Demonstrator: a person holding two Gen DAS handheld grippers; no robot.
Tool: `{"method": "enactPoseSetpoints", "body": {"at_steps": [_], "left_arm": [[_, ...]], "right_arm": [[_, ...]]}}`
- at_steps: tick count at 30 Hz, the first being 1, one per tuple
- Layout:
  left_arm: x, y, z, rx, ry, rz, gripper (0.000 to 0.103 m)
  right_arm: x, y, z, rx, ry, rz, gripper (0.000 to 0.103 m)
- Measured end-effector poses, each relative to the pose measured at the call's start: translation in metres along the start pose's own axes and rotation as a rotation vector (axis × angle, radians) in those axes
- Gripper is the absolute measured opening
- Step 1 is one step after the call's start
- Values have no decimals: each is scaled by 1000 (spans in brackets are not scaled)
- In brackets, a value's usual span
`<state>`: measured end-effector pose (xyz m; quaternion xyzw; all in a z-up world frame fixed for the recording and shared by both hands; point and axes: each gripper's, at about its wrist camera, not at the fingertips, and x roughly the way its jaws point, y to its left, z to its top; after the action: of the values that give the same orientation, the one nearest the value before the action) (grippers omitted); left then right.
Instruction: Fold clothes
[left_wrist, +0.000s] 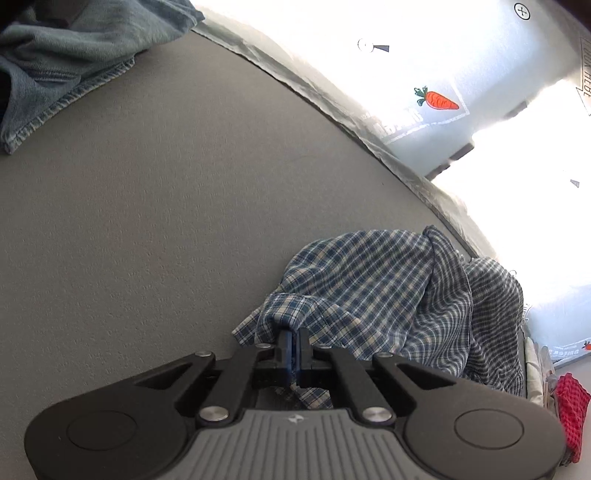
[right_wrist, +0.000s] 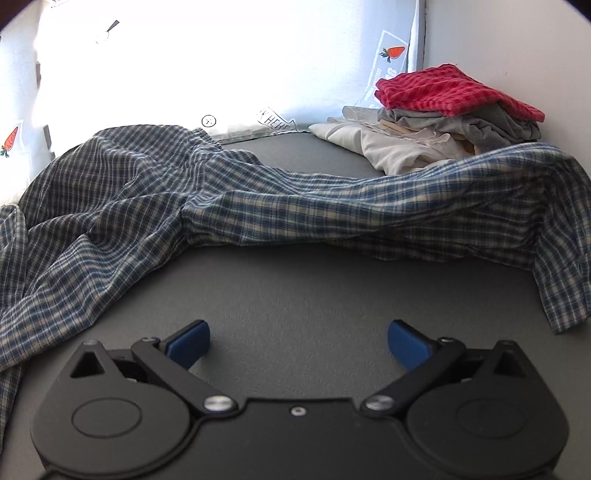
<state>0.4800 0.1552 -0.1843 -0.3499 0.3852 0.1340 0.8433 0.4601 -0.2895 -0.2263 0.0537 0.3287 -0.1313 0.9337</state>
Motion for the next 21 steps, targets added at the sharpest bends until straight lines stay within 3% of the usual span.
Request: {"method": "enactPoseSetpoints", "body": {"at_steps": [4, 8, 11, 13, 15, 17, 21], "left_arm": [[-27, 23, 46, -34, -174, 52, 0], [-60, 49, 98, -105, -362, 170, 0], [-81, 77, 125, -184, -426, 257, 0], [-89, 88, 126, -208, -405, 242, 0], [-91, 84, 114, -156, -361, 224, 0], [-86, 68, 92, -55, -277, 203, 13], [-69, 27, 35, 113, -78, 66, 19]], "right_arm": [[0, -1, 1, 0, 0, 0, 103], [0, 0, 1, 0, -1, -1, 103], [0, 0, 1, 0, -1, -1, 103], [0, 0, 1, 0, -1, -1, 103], [0, 1, 2, 0, -1, -1, 103], [1, 1, 2, -1, -1, -2, 103], [1, 1, 3, 0, 9, -3, 103]]}}
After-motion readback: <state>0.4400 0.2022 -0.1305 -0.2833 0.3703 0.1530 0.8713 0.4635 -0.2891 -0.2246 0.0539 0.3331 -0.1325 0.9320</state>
